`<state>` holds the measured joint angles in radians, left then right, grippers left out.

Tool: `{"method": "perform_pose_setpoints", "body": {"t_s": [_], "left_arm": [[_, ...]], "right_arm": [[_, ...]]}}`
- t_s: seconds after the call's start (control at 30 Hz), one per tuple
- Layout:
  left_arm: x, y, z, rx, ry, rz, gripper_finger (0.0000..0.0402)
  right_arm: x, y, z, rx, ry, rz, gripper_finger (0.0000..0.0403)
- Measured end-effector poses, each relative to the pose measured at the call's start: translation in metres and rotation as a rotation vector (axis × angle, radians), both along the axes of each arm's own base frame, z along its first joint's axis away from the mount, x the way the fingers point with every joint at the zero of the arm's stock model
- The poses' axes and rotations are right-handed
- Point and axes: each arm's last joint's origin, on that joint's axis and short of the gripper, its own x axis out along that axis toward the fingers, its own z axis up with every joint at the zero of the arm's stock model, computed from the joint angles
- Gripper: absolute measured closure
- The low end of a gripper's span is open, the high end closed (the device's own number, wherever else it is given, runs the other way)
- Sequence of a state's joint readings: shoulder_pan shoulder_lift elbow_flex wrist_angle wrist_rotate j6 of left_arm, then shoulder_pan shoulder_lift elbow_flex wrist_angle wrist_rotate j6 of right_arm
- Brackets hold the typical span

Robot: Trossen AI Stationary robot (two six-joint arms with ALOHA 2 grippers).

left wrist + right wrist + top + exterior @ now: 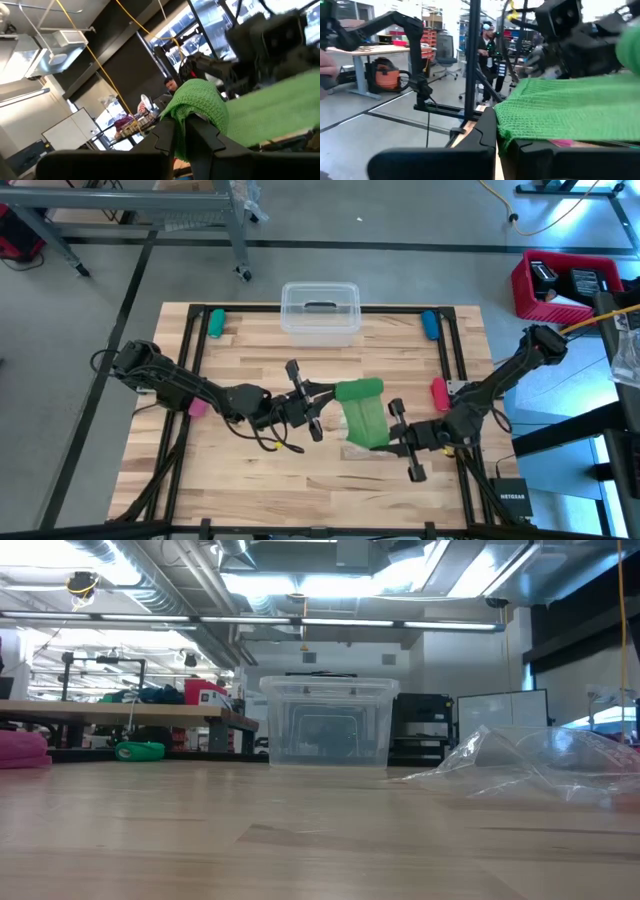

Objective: Roll bandage
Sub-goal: Roll the green bandage

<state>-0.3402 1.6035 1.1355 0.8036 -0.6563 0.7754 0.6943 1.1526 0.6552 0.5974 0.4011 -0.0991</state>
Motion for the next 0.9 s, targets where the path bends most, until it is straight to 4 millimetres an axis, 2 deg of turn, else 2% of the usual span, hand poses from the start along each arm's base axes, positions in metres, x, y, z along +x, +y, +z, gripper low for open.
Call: {"method": "perform_pose_setpoints", "body": {"t_s": [0.2,0.43,0.9], "left_arm": [[0.001,0.003,-0.001,-0.013,0.005,0.010,0.0375],[0.002,0.003,-0.002,-0.078,-0.018,-0.017,0.0375],[0.022,0.002,-0.033,-0.070,0.057,-0.007,0.0375]], "right_arm": [[0.000,0.005,0.012,-0.008,0.004,0.014,0.0398],[0.001,0.002,0.012,0.030,0.016,-0.064,0.0398],[0.001,0.003,0.026,0.129,-0.063,-0.039,0.0398]]}}
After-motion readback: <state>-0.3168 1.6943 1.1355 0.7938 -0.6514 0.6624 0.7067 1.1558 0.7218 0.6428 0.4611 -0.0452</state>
